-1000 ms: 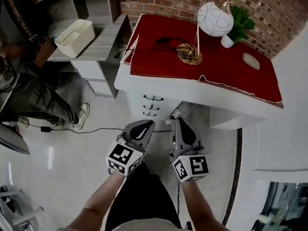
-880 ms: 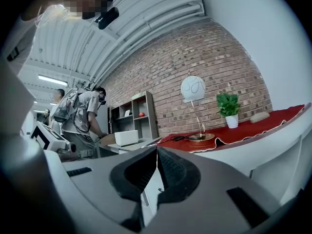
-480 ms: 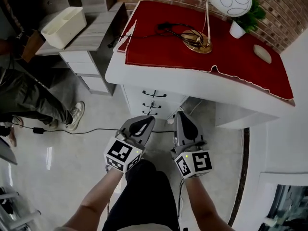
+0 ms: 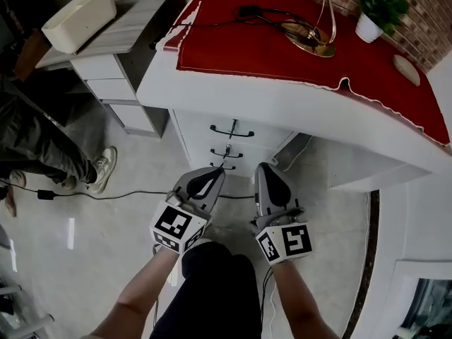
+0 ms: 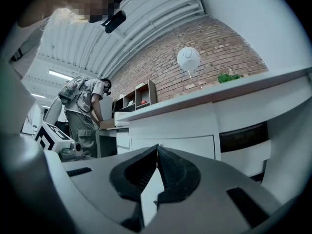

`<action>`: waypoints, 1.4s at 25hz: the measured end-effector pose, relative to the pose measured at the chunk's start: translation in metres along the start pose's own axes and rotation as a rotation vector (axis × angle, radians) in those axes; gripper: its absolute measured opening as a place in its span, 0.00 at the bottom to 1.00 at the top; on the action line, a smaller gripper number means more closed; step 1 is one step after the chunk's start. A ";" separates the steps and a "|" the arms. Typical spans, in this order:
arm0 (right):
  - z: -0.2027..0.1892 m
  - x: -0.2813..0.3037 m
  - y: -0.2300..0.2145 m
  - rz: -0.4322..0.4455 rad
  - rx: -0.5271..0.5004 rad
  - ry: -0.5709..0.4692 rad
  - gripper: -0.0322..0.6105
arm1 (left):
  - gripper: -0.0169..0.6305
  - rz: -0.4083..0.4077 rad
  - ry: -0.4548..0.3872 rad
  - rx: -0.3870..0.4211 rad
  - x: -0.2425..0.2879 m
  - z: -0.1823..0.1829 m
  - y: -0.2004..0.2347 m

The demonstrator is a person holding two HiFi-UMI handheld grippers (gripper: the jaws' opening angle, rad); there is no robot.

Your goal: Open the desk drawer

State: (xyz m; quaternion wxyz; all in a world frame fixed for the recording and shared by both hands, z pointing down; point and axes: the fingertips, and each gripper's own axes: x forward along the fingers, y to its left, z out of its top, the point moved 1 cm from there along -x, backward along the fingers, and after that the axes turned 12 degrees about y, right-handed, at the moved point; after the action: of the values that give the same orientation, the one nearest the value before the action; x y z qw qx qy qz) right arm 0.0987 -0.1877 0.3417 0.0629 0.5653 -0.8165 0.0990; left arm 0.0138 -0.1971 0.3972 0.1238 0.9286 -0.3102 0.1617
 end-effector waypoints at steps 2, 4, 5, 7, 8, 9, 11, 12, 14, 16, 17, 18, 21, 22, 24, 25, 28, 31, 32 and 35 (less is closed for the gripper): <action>-0.022 0.008 -0.008 -0.011 -0.011 0.001 0.08 | 0.05 0.008 -0.005 0.001 0.012 -0.019 0.008; -0.044 0.014 -0.018 -0.034 -0.009 -0.008 0.08 | 0.05 0.023 -0.007 0.008 0.023 -0.039 0.014; -0.055 0.017 -0.024 -0.047 -0.006 -0.016 0.08 | 0.05 0.031 -0.006 0.014 0.028 -0.050 0.017; -0.074 0.022 -0.034 -0.072 0.002 -0.036 0.08 | 0.05 0.037 -0.005 0.024 0.039 -0.069 0.022; -0.081 0.025 -0.039 -0.080 0.007 -0.047 0.08 | 0.05 0.034 -0.007 0.026 0.044 -0.078 0.023; -0.089 0.028 -0.043 -0.082 0.012 -0.059 0.08 | 0.05 0.029 -0.008 0.027 0.049 -0.086 0.024; -0.102 0.034 -0.048 -0.080 0.010 -0.076 0.08 | 0.05 0.023 0.001 0.028 0.057 -0.105 0.024; -0.108 0.036 -0.049 -0.078 0.005 -0.081 0.08 | 0.05 0.021 0.006 0.026 0.060 -0.114 0.025; -0.120 0.040 -0.051 -0.074 -0.008 -0.088 0.08 | 0.05 0.009 0.004 0.015 0.066 -0.129 0.026; -0.132 0.043 -0.050 -0.065 -0.020 -0.095 0.08 | 0.05 -0.004 -0.006 0.006 0.071 -0.141 0.027; -0.137 0.044 -0.049 -0.059 -0.024 -0.098 0.08 | 0.05 -0.008 -0.016 -0.001 0.073 -0.146 0.029; -0.143 0.046 -0.049 -0.053 -0.027 -0.099 0.08 | 0.05 -0.008 -0.030 -0.009 0.074 -0.151 0.031; -0.161 0.049 -0.050 -0.043 -0.038 -0.095 0.08 | 0.05 0.000 -0.077 -0.053 0.082 -0.163 0.040; -0.167 0.050 -0.052 -0.041 -0.036 -0.092 0.08 | 0.05 0.002 -0.086 -0.067 0.084 -0.168 0.042; -0.178 0.052 -0.055 -0.038 -0.018 -0.094 0.08 | 0.05 0.006 -0.097 -0.084 0.088 -0.175 0.047; -0.182 0.053 -0.057 -0.036 -0.010 -0.096 0.08 | 0.04 0.010 -0.100 -0.087 0.089 -0.179 0.049; -0.195 0.055 -0.059 -0.025 0.007 -0.100 0.08 | 0.05 0.018 -0.098 -0.078 0.094 -0.191 0.053; -0.216 0.064 -0.061 -0.022 0.039 -0.090 0.08 | 0.05 0.026 -0.093 -0.075 0.102 -0.206 0.059; -0.225 0.067 -0.061 -0.029 0.050 -0.081 0.08 | 0.05 0.027 -0.088 -0.082 0.105 -0.213 0.061; -0.247 0.070 -0.060 -0.054 0.057 -0.061 0.08 | 0.05 0.022 -0.064 -0.100 0.112 -0.233 0.061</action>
State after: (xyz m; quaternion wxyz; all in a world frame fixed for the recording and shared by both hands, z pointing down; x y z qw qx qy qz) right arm 0.1276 -0.2149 0.6021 0.0243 0.5916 -0.7993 0.1030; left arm 0.0082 -0.2272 0.6612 0.1584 0.9225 -0.3319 0.1177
